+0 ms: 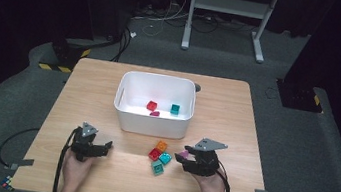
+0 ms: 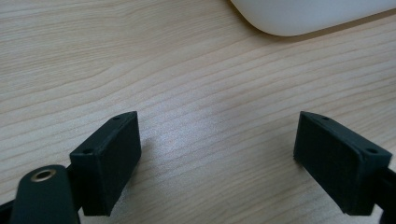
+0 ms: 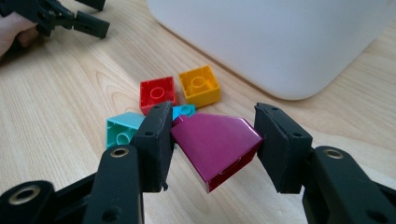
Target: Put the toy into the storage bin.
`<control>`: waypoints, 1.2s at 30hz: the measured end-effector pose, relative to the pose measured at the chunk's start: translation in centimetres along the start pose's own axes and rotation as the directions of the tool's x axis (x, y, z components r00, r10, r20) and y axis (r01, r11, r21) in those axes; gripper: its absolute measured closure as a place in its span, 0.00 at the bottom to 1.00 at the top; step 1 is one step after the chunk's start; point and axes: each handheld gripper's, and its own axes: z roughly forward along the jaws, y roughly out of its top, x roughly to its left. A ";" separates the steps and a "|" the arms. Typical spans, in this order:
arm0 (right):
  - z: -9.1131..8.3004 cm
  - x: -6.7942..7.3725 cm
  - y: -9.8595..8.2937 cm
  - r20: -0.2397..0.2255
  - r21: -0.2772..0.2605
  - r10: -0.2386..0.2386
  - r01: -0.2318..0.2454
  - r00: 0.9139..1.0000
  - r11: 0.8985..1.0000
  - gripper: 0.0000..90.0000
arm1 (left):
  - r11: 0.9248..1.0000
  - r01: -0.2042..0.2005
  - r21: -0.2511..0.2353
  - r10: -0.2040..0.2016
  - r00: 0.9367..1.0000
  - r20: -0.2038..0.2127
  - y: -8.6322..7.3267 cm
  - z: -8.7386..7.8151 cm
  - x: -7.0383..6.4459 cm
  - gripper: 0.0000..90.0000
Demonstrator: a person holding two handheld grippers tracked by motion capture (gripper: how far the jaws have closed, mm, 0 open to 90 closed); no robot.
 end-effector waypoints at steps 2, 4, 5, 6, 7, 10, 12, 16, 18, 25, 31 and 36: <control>-0.3 -0.2 0.3 0.004 -0.005 0.001 -0.001 1.000 1.000 0.54 | 1.000 0.000 0.000 0.000 1.000 0.000 0.0 0.0 0.0 0.17; -0.6 -0.3 0.5 0.008 -0.009 0.006 -0.006 1.000 1.000 0.54 | 1.000 0.000 0.000 0.000 1.000 0.000 0.0 0.0 0.0 0.17; -0.7 -0.5 0.7 0.009 -0.012 0.003 -0.003 1.000 1.000 0.54 | 1.000 0.000 0.000 0.000 1.000 0.000 0.0 0.0 0.0 0.17; -0.9 -0.6 0.9 0.012 -0.014 0.002 -0.002 1.000 1.000 0.54 | 1.000 0.000 0.000 0.000 1.000 0.000 0.0 0.0 0.0 0.17; -1.1 -0.7 1.1 0.015 -0.019 0.000 0.000 1.000 1.000 0.54 | 1.000 0.000 0.000 0.000 1.000 0.000 0.0 0.0 0.0 0.17; -1.7 -1.0 1.6 0.024 -0.027 -0.002 0.003 1.000 1.000 0.54 | 1.000 0.000 0.000 0.000 1.000 0.000 0.0 0.0 0.0 0.17; -2.1 -1.2 2.1 0.027 -0.032 -0.005 0.005 1.000 0.999 0.54 | 1.000 0.000 0.000 0.000 1.000 0.000 0.0 0.0 0.0 0.17; -2.8 -1.6 2.9 0.026 -0.040 -0.005 0.006 1.000 0.999 0.54 | 1.000 0.000 0.000 0.000 1.000 0.000 0.0 0.0 0.0 0.17; -3.1 -1.7 3.3 0.029 -0.042 -0.013 0.014 1.000 0.999 0.54 | 1.000 0.000 0.000 0.000 1.000 0.000 0.0 0.0 0.0 0.17; -4.0 -2.2 4.8 0.015 -0.057 -0.011 0.012 1.000 0.998 0.54 | 1.000 0.000 0.000 0.000 1.000 0.000 0.0 0.0 0.0 0.17; -5.0 -2.7 6.0 0.013 -0.069 -0.003 0.003 1.000 0.998 0.54 | 1.000 0.001 0.000 -0.001 1.000 0.000 0.0 0.0 0.0 0.17; -5.7 -3.1 6.9 0.008 -0.079 -0.003 0.003 1.000 0.997 0.54 | 1.000 0.000 0.000 0.000 1.000 0.000 0.0 0.0 0.0 0.17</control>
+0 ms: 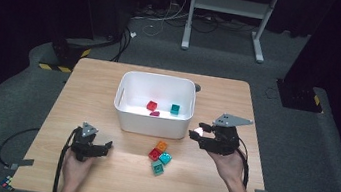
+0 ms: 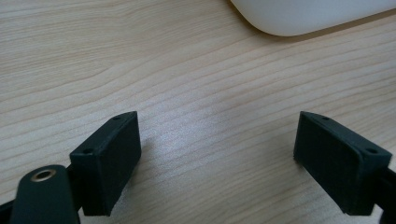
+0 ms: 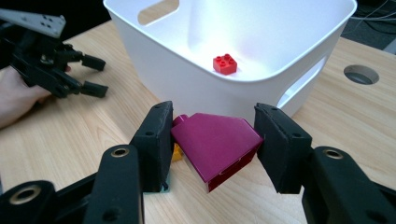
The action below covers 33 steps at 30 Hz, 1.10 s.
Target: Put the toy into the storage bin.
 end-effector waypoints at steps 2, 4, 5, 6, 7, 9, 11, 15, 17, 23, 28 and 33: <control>-0.3 -0.1 0.5 0.001 -0.005 0.000 0.000 1.000 1.000 0.54 | 1.000 0.000 0.000 0.000 1.000 0.000 0.0 0.0 0.0 0.17; -0.4 -0.2 0.9 -0.002 -0.010 0.000 0.000 1.000 1.000 0.54 | 1.000 0.000 0.000 0.000 1.000 0.000 0.0 0.0 0.0 0.17; -0.5 -0.3 1.1 -0.005 -0.011 -0.002 0.002 1.000 1.000 0.54 | 1.000 0.000 0.000 0.000 1.000 0.000 0.0 0.0 0.0 0.17; -0.6 -0.3 1.4 -0.004 -0.015 -0.007 0.007 1.000 1.000 0.54 | 1.000 0.000 0.000 0.000 1.000 0.000 0.0 0.0 0.0 0.17; -0.7 -0.2 1.5 -0.003 -0.013 -0.006 0.006 1.000 1.000 0.54 | 1.000 0.000 0.000 0.000 1.000 0.000 0.0 0.0 0.0 0.17; -0.8 -0.3 2.0 -0.006 -0.016 -0.009 0.008 1.000 1.000 0.55 | 1.000 0.000 0.000 0.000 1.000 0.000 0.0 0.0 0.0 0.17; -0.8 -0.4 2.5 -0.010 -0.019 -0.010 0.010 1.000 1.000 0.55 | 1.000 0.001 0.000 -0.001 1.000 0.000 0.0 0.0 0.0 0.17; -0.9 -0.6 3.4 -0.010 -0.029 -0.008 0.008 1.000 1.000 0.55 | 1.000 0.001 0.000 -0.001 1.000 0.000 0.0 0.0 0.0 0.17; -0.9 -0.6 4.0 -0.007 -0.035 -0.012 0.011 1.000 0.999 0.55 | 1.000 0.001 0.000 -0.001 1.000 0.000 0.0 0.0 0.0 0.17; -0.8 -0.6 5.7 -0.003 -0.050 -0.022 0.022 1.000 0.999 0.55 | 1.000 0.001 0.000 -0.001 1.000 0.001 0.0 0.0 0.0 0.17; -0.4 -0.7 6.9 -0.007 -0.052 -0.022 0.022 1.000 0.998 0.55 | 1.000 -0.001 0.000 0.001 1.000 0.000 0.0 0.0 0.0 0.17; -0.1 -0.8 7.9 -0.001 -0.048 -0.027 0.027 1.000 0.998 0.55 | 1.000 0.001 0.000 -0.001 1.000 0.001 0.0 0.0 0.0 0.17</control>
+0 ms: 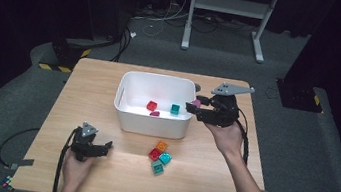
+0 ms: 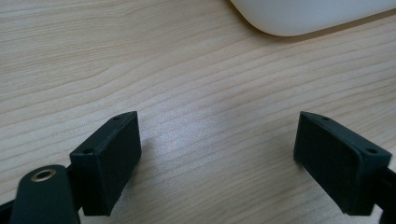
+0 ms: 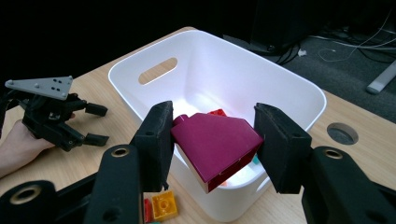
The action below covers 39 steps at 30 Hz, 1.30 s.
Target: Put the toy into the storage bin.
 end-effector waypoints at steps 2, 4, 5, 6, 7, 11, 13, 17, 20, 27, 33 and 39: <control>0.1 -0.1 0.4 0.000 -0.002 -0.002 0.002 1.000 1.000 0.55 | 1.000 -0.001 0.000 0.001 1.000 -0.001 0.0 0.0 0.0 0.17; 0.3 -0.2 0.8 0.003 0.000 -0.002 0.002 1.000 1.000 0.55 | 1.000 -0.001 0.000 0.001 1.000 -0.001 0.0 0.0 0.0 0.17; 0.4 -0.3 0.9 0.003 -0.001 -0.004 0.004 1.000 1.000 0.55 | 1.000 -0.001 0.000 0.001 1.000 -0.001 0.0 0.0 0.0 0.17; 0.6 -0.3 1.1 0.003 0.000 -0.002 0.002 1.000 1.000 0.55 | 1.000 -0.001 0.000 0.001 1.000 -0.001 0.0 0.0 0.0 0.17; 0.7 -0.3 1.3 0.004 0.002 -0.002 0.002 1.000 1.000 0.55 | 1.000 -0.001 0.000 0.001 1.000 -0.001 0.0 0.0 0.0 0.17; 1.4 -0.4 1.7 0.007 0.009 -0.002 0.002 1.000 1.000 0.55 | 1.000 -0.001 0.000 0.001 1.000 -0.001 0.0 0.0 0.0 0.17; 1.8 -0.5 2.0 0.008 0.015 -0.004 0.004 1.000 1.000 0.55 | 1.000 0.001 0.000 -0.001 1.000 0.000 0.0 0.0 0.0 0.17; 2.6 -0.6 2.7 0.012 0.021 -0.008 0.008 1.000 1.000 0.55 | 1.000 0.000 0.000 0.000 1.000 0.000 0.0 0.0 0.0 0.17; 3.3 -0.7 2.9 0.011 0.028 -0.006 0.006 1.000 1.000 0.55 | 1.000 0.000 0.000 0.000 1.000 0.000 0.0 0.0 0.0 0.17; 4.9 -0.8 3.5 0.012 0.036 0.006 -0.006 1.000 0.999 0.54 | 1.000 -0.001 0.000 0.001 1.000 0.000 0.0 0.0 0.0 0.17; 6.3 -0.9 4.1 0.020 0.054 0.010 -0.011 1.000 0.998 0.54 | 1.000 0.000 0.000 0.000 1.000 0.000 0.0 0.0 0.0 0.17; 7.2 -1.0 4.1 0.029 0.066 0.013 -0.015 0.999 0.998 0.54 | 1.000 -0.001 0.000 0.001 1.000 -0.002 0.0 0.0 0.0 0.17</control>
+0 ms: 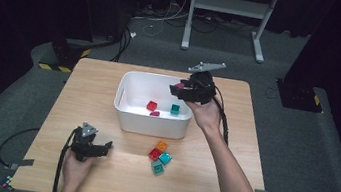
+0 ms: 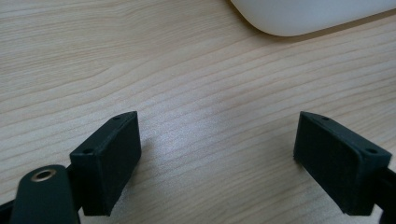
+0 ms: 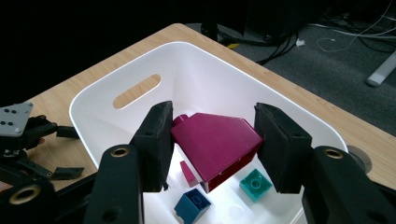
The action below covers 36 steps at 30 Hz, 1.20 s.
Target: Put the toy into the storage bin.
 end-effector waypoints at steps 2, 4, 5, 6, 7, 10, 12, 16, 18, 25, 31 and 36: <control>0.2 -0.1 0.0 0.002 0.002 0.001 -0.001 1.000 1.000 0.54 | 1.000 0.000 0.000 0.000 1.000 0.000 0.0 0.0 0.0 0.17; 0.3 -0.2 0.0 0.005 0.001 0.005 -0.005 1.000 1.000 0.54 | 1.000 0.000 0.000 0.000 1.000 0.000 0.0 0.0 0.0 0.17; 0.4 -0.3 0.0 0.007 0.001 0.008 -0.008 1.000 1.000 0.54 | 1.000 0.000 0.000 0.000 1.000 0.001 0.0 0.0 0.0 0.17; 0.4 -0.3 0.0 0.009 -0.001 0.008 -0.008 1.000 1.000 0.54 | 1.000 0.000 0.000 0.000 1.000 0.000 0.0 0.0 0.0 0.17; 0.5 -0.3 -0.1 0.012 0.002 0.011 -0.011 1.000 1.000 0.54 | 1.000 -0.001 0.000 0.001 1.000 0.000 0.0 0.0 0.0 0.17; 0.7 -0.5 -0.1 0.019 0.003 0.013 -0.013 1.000 1.000 0.54 | 1.000 0.000 0.000 0.000 1.000 0.000 0.0 0.0 0.0 0.17; 0.9 -0.5 -0.1 0.021 0.003 0.015 -0.015 1.000 1.000 0.54 | 1.000 0.000 0.000 0.000 1.000 0.000 0.0 0.0 0.0 0.17; 1.2 -0.5 -0.1 0.025 0.010 0.017 -0.017 1.000 1.000 0.54 | 1.000 0.002 -0.002 -0.002 1.000 0.000 0.0 0.0 0.0 0.17; 1.4 -0.5 -0.1 0.026 0.016 0.014 -0.015 1.000 1.000 0.54 | 1.000 0.003 -0.002 -0.003 1.000 0.000 0.0 0.0 0.0 0.17; 2.1 -0.3 -0.1 0.029 0.027 0.008 -0.009 1.000 1.000 0.54 | 1.000 0.002 -0.002 -0.002 1.000 0.000 0.0 0.0 0.0 0.17; 2.6 -0.1 -0.1 0.028 0.036 0.001 -0.002 1.000 0.999 0.54 | 1.000 0.003 -0.002 -0.003 1.000 0.000 0.0 0.0 0.0 0.17; 2.9 -0.1 -0.1 0.028 0.046 -0.003 0.002 1.000 0.999 0.54 | 1.000 0.002 -0.002 -0.002 1.000 0.000 0.0 0.0 0.0 0.17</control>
